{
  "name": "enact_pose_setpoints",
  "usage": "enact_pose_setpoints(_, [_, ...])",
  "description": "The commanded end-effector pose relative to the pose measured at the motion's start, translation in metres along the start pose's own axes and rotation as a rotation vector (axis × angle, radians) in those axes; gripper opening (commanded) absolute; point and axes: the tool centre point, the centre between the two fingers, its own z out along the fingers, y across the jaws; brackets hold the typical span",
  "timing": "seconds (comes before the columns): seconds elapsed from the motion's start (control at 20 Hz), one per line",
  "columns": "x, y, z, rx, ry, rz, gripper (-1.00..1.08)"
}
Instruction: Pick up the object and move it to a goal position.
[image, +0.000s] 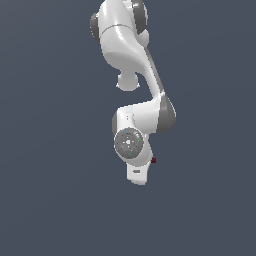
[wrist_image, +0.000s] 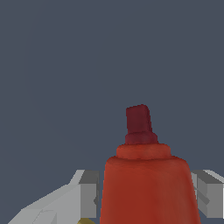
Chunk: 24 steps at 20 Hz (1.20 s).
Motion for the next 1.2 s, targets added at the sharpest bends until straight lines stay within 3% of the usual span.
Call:
enact_pose_setpoints(0.0, [0.005, -0.003, -0.028, -0.032, 0.004, -0.036, -1.00])
enact_pose_setpoints(0.5, [0.024, -0.039, -0.165, -0.183, 0.025, -0.239, -1.00])
enact_pose_setpoints(1.15, [0.028, -0.120, -0.335, -0.380, 0.062, -0.506, -1.00])
